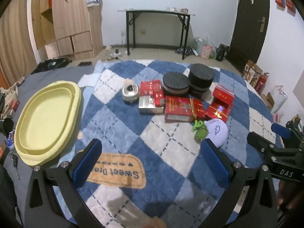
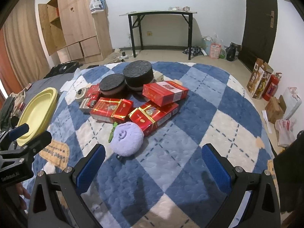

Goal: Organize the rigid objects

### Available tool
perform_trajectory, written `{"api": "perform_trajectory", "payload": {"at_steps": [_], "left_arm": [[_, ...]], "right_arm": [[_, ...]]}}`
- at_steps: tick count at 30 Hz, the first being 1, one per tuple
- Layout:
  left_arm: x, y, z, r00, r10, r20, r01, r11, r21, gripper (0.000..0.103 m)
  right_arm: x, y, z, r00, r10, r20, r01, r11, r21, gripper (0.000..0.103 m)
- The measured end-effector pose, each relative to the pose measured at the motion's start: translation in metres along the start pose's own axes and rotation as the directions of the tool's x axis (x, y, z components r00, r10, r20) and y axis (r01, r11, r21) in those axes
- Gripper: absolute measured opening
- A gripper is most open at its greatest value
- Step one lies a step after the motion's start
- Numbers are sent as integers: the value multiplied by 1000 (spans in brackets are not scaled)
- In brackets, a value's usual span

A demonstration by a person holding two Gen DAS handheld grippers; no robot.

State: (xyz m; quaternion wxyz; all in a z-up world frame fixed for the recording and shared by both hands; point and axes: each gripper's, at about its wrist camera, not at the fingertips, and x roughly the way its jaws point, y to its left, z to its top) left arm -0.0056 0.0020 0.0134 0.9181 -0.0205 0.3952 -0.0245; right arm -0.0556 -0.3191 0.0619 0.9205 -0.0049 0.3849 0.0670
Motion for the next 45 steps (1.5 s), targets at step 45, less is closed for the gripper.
{"api": "perform_trajectory", "payload": {"at_steps": [45], "left_arm": [[40,40,32,993,-66,-102,58,996,-72,103]], "right_arm": [[37,-23,19,998,56,-20,-56,998,-10,103]]}}
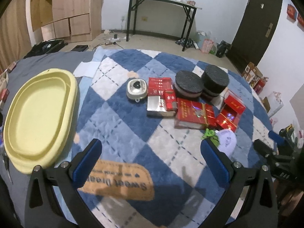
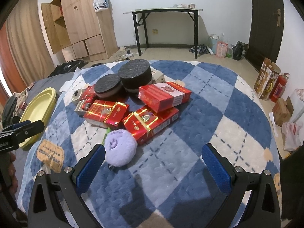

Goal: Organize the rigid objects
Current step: 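Grasp the silver heart-knob tin with left gripper while right gripper grasps the red-white box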

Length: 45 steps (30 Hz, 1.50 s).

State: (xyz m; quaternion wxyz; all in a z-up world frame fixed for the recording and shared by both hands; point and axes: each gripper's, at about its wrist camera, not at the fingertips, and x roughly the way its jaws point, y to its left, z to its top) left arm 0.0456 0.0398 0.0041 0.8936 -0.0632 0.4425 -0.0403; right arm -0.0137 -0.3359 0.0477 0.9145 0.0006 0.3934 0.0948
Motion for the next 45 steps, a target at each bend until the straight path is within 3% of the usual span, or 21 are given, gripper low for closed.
{"api": "perform_trajectory", "payload": {"at_steps": [2,7,11,16,22,26,30,34,45], "left_arm": [[13,5,16,1000,-8,-19,8,1000,8,103],[54,15,54,998,55,-24,-54,998,45,103],[98,36,70,990,119,-77,-114,991,69,103],[133,48,77,990,64,-126,-62,998,22,103],[147,43,84,994,-19,-105,14,999,-43,103],[144,45,75,994,-51,-98,45,997,-62,103],[135,51,69,996,-26,-82,26,1000,-6,103],[131,62,73,998,32,-61,-33,999,-7,103],[144,45,71,998,-35,-57,33,999,-43,101]], "right_arm": [[6,-7,10,1000,4,6,-4,1000,-15,103],[32,-26,42,1000,12,24,-11,998,-68,103],[60,-43,55,1000,15,6,-14,997,-79,103],[90,-50,62,997,73,-26,-75,992,-105,103],[123,-57,70,994,92,-54,-98,987,-125,103],[136,-62,75,987,150,-49,-154,984,-88,103],[143,-57,76,991,131,-16,-132,980,-149,103],[153,-58,73,994,110,-11,-111,988,-111,103],[167,-61,81,993,118,7,-117,988,-102,103]]}}
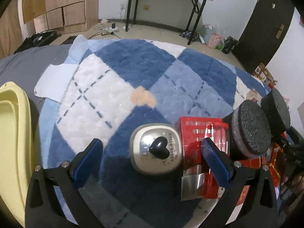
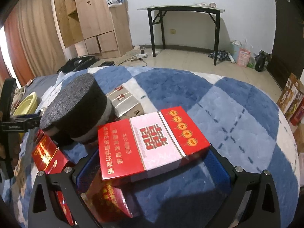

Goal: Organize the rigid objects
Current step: 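Grasp the silver heart-knob tin with left gripper while right gripper grasps the red-white box, then carry the tin into the yellow tray and open left gripper while right gripper drops the box there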

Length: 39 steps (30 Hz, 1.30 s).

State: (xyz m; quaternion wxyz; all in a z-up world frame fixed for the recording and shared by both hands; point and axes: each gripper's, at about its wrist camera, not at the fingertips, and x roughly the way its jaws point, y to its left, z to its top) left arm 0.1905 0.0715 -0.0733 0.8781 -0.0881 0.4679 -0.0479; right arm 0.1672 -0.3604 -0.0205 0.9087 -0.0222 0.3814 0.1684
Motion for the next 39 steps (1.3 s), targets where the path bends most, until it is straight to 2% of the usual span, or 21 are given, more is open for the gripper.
{"api": "perform_trajectory", "payload": {"at_steps": [1,3,5,6,8,12,16,21,24,30,33,35,38,39], "left_arm": [[-1,1,0,1000,-10,3,10,1000,-5,99],[-8,1,-2,999,-30,33,30,999,19,73],[-14,-2,-1,998,-42,47,40,998,37,55],[-16,-4,0,998,-17,57,15,999,45,50],[-17,-7,0,998,6,56,-9,998,56,50],[-17,-3,-2,1000,0,28,-1,1000,7,51],[-18,-7,-5,998,30,47,-32,999,30,52],[-24,2,-9,999,0,46,1,1000,-25,50],[-32,6,-7,1000,6,28,-5,999,-38,50],[-61,18,0,998,10,56,-7,999,-42,50],[-83,32,7,997,9,76,-4,998,-61,50],[-101,53,11,995,-6,95,16,994,-105,50],[-126,93,18,990,74,116,-60,991,-120,50],[-133,109,20,987,110,120,-97,989,-112,50]], "right_arm": [[2,-2,1,1000,3,4,-3,1000,10,102],[3,-4,0,1000,9,14,-9,1000,17,99],[3,-5,-2,1000,13,24,-13,1000,20,98],[2,-6,-3,1000,12,28,-13,1000,21,98],[-1,-5,-4,999,2,36,-2,1000,18,97],[-16,-3,-7,998,-10,61,8,1000,29,97],[-22,-5,-13,999,-24,42,23,999,31,97],[-30,-12,-19,998,-33,44,30,997,66,97],[-40,-13,-16,997,-39,65,33,995,95,97],[-72,-1,-11,992,-42,119,31,996,87,97],[-90,20,-3,991,-30,133,26,999,32,97],[-105,56,7,986,7,168,3,998,-62,97],[-115,118,24,975,115,192,-86,984,-153,97],[-116,151,32,966,171,195,-133,972,-193,97]]}}
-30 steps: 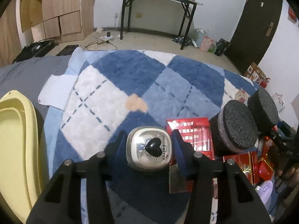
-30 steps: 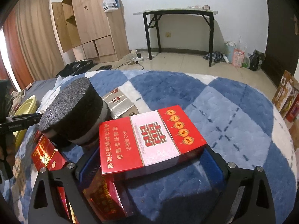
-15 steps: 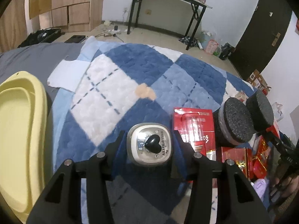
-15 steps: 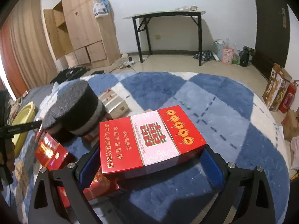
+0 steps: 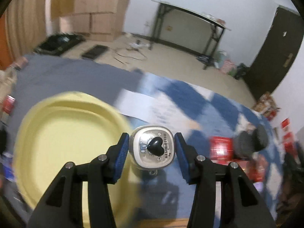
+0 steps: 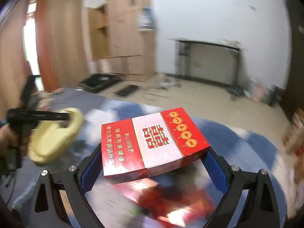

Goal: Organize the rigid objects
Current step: 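Carry the tin into the yellow tray and open left gripper while right gripper drops the box there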

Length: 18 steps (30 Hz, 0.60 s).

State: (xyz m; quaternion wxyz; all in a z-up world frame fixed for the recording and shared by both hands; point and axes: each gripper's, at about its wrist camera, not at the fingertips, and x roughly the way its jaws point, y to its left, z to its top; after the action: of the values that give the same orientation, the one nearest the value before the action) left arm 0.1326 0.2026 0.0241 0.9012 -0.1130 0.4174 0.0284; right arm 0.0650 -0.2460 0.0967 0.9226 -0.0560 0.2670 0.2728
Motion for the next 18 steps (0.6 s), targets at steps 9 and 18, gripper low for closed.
{"api": "perform_trajectory", "payload": {"at_steps": [9,18], "left_arm": [[7,125,16,991,134,-26,-135,989,-53,50],[58,181,-2,989,98,-115,-113,985,-129,50]], "right_arm": [[114,194,37,957,273,-98,-290,922,-259,97],[241,260,29,908,194,-370,-351,836,-422,97]]}}
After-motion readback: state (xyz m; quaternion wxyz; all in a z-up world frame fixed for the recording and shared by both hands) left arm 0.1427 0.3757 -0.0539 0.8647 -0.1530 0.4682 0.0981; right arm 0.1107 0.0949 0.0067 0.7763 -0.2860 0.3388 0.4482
